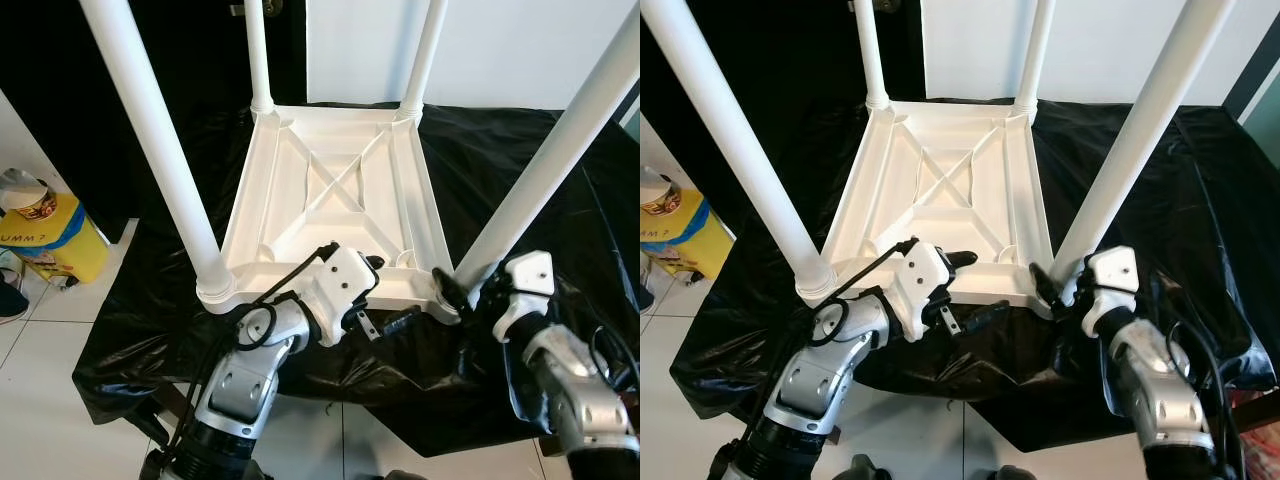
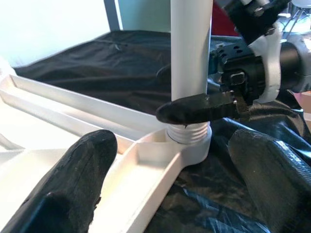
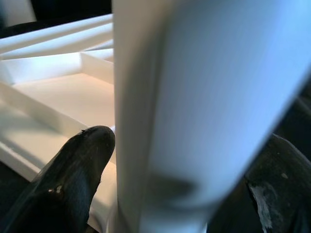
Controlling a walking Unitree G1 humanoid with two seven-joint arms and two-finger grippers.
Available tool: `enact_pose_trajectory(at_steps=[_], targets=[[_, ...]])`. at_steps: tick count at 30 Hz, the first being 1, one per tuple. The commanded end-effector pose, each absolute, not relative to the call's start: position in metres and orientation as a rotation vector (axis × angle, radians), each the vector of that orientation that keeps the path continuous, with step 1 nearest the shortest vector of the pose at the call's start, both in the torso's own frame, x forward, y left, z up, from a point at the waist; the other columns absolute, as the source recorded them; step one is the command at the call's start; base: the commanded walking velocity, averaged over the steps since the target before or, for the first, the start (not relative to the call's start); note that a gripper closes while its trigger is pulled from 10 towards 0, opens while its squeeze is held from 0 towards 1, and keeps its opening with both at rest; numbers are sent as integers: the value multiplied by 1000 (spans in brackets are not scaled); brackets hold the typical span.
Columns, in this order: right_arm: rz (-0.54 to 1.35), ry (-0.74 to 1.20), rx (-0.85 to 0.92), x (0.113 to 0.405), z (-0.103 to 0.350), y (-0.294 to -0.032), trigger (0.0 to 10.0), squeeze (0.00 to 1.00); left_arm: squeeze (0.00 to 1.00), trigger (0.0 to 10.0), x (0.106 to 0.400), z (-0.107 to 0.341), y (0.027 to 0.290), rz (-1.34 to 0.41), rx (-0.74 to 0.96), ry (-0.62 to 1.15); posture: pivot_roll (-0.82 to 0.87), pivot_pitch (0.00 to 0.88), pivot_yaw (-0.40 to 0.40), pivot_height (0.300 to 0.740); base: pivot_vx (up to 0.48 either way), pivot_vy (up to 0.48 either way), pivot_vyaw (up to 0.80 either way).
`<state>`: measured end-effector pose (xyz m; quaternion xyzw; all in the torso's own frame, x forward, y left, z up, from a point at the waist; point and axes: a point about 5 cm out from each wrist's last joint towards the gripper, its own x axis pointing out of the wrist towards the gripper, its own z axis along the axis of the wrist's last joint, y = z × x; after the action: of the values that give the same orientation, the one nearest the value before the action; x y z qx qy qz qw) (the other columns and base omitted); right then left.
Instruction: Building children table
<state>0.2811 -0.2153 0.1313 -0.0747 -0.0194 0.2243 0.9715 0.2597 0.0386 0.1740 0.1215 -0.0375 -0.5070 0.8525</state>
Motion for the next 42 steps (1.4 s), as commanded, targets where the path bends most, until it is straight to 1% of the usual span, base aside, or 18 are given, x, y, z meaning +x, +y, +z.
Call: enact_pose_trajectory(at_steps=[1, 4, 5, 6, 7, 14, 15, 17, 18, 27, 28, 29, 33, 36, 38, 40, 41, 42], targets=[[481, -21, -140, 281, 126, -215, 10000, 0, 0, 10000, 263, 172, 40, -1019, 260, -78, -45, 0, -43, 740, 0, 0, 0], [516, -9, -162, 285, 123, -212, 10000, 0, 0, 10000, 264, 173, 39, -1016, 259, -84, -42, 0, -47, 740, 0, 0, 0], [535, -6, -169, 287, 122, -211, 7059, 0, 0, 10000, 265, 174, 38, -1016, 256, -88, -39, 0, -49, 740, 0, 0, 0], [548, -5, -173, 288, 121, -210, 7059, 0, 0, 10000, 265, 174, 37, -1016, 255, -90, -39, 0, -49, 740, 0, 0, 0], [561, 0, -171, 288, 119, -209, 0, 0, 0, 10000, 265, 175, 36, -1016, 253, -95, -39, 0, -51, 740, 0, 0, 0], [594, 16, -158, 288, 114, -211, 39, 0, 0, 10000, 265, 175, 36, -1017, 250, -100, -39, 0, -49, 740, 0, 0, 0], [594, 30, -152, 288, 112, -212, 3686, 0, 0, 10000, 265, 175, 36, -1020, 246, -98, -40, 0, -45, 740, 0, 0, 0], [594, 30, -152, 288, 112, -212, 3686, 0, 0, 10000, 265, 175, 36, -1020, 246, -98, -40, 0, -45, 740, 0, 0, 0], [596, 40, -148, 287, 109, -213, 10000, 0, 0, 10000, 265, 175, 36, -1023, 244, -98, -45, 0, -40, 740, 0, 0, 0], [526, 38, -124, 287, 106, -217, 10000, 0, 0, 10000, 265, 172, 34, -1051, 245, -85, -67, 0, -23, 740, 0, 0, 0], [461, 24, -95, 287, 107, -217, 10000, 0, 0, 10000, 262, 169, 34, -1075, 248, -73, -72, 0, -22, 740, 0, 0, 0], [437, 22, -92, 287, 107, -217, 10000, 0, 0, 10000, 262, 168, 33, -1084, 248, -69, -73, 0, -22, 740, 0, 0, 0], [403, 14, -83, 287, 107, -217, 10000, 0, 0, 10000, 261, 168, 33, -1091, 249, -66, -75, 0, -21, 740, 0, 0, 0], [313, 2, -61, 285, 107, -216, 10000, 0, 0, 10000, 258, 166, 32, -1120, 250, -55, -79, 0, -18, 740, 0, 0, 0], [302, 3, -60, 284, 106, -215, 10000, 0, 0, 10000, 257, 165, 32, -1123, 250, -55, -79, 0, -18, 740, 0, 0, 0], [253, 8, -65, 282, 103, -207, 10000, 0, 0, 10000, 258, 163, 31, -1121, 249, -45, -89, 0, -11, 740, 0, 0, 0], [227, 10, -36, 281, 102, -202, 10000, 0, 0, 10000, 258, 163, 30, -1119, 249, -41, -92, 0, -11, 740, 0, 0, 0], [227, 10, -36, 281, 102, -202, 10000, 0, 0, 10000, 258, 163, 30, -1119, 249, -41, -92, 0, -11, 740, 0, 0, 0]])
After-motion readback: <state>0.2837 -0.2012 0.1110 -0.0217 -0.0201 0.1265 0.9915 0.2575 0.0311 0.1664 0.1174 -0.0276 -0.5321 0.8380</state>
